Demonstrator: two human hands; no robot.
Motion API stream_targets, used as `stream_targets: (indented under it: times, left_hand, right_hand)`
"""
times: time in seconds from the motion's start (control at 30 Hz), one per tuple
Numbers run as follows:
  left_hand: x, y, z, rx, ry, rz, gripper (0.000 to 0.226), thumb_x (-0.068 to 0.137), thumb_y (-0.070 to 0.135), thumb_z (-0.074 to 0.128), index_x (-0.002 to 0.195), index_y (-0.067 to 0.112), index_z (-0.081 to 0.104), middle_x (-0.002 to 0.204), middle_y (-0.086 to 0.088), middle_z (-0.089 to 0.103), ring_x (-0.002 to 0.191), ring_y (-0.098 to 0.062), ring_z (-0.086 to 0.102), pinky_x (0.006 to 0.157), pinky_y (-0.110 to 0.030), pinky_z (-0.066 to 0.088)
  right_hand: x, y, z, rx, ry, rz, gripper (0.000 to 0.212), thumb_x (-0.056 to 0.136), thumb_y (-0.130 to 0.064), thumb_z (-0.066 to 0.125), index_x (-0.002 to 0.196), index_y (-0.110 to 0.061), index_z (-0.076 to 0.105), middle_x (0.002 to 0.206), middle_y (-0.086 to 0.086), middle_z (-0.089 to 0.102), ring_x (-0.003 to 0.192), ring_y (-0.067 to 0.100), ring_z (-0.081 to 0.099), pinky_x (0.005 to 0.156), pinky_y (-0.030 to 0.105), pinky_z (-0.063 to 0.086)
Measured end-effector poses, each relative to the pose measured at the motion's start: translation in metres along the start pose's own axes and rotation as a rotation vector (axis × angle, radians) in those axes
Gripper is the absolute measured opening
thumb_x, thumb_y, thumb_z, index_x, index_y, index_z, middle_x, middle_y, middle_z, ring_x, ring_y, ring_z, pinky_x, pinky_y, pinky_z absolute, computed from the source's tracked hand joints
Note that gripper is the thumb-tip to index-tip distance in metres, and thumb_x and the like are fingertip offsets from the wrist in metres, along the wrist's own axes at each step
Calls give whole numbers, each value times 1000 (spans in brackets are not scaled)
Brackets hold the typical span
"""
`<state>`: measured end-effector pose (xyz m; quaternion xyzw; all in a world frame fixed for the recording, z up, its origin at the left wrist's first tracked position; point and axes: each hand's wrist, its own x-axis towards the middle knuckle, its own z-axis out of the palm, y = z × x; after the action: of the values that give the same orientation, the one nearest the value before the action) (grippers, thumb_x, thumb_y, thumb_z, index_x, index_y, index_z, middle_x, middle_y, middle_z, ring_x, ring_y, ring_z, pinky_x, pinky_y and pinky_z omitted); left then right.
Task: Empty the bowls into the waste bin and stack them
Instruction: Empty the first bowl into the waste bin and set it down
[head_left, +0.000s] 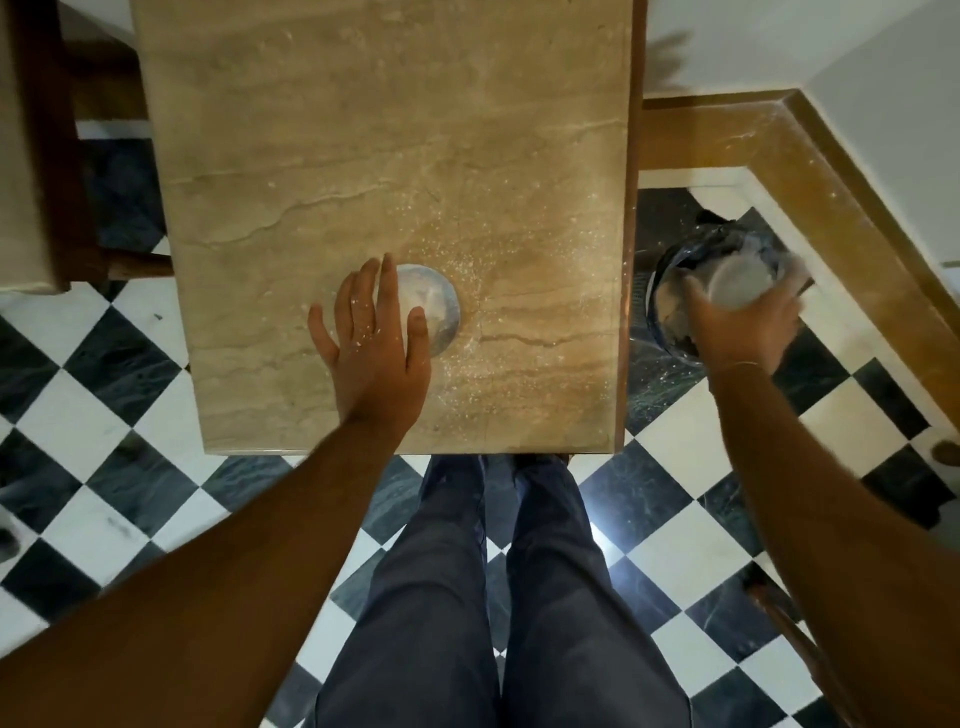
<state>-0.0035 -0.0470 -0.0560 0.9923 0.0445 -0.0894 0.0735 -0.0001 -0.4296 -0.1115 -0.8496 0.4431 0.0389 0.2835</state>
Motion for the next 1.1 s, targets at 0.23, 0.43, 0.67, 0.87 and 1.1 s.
stream_targets:
  times: [0.23, 0.43, 0.67, 0.87, 1.1]
  left_hand:
    - [-3, -7, -6, -9, -39, -19, 67, 112, 46, 36, 171, 18, 25, 177, -6, 31, 163, -29, 27, 131, -64, 11]
    - [5, -10, -11, -73, -181, -18, 91, 102, 74, 32, 173, 20, 16, 183, -4, 10, 169, -29, 8, 132, -63, 5]
    - [20, -7, -9, -23, -367, -20, 133, 73, 101, 45, 173, 27, -3, 183, 0, -5, 169, -32, 2, 129, -70, 7]
    - [25, 0, -12, 47, -416, -23, 139, 75, 84, 73, 172, 26, -8, 183, -2, -6, 168, -35, 10, 128, -71, 22]
    - [26, 4, -17, 50, -439, -48, 136, 77, 66, 84, 173, 24, -2, 180, -5, 9, 160, -35, 26, 121, -63, 38]
  right_hand:
    - [-6, -2, -47, 837, -593, 360, 89, 87, -79, 72, 159, -29, 55, 158, 15, 61, 139, 41, 66, 95, 55, 65]
    - [-42, -33, -45, 1050, -937, 545, 68, 96, -78, 55, 141, -32, 79, 144, 17, 77, 124, 47, 77, 89, 68, 66]
    - [-69, -92, 0, 519, -804, 183, 55, 87, -80, 76, 117, -36, 81, 127, 4, 79, 110, 25, 77, 72, 46, 71]
    - [-78, -108, 30, 388, -689, 93, 22, 99, -58, 80, 79, -52, 84, 87, -25, 81, 89, 4, 74, 51, 29, 65]
    - [-82, -106, 49, 310, -594, 16, 29, 98, -55, 82, 118, -35, 85, 93, -27, 75, 91, 2, 70, 50, 21, 63]
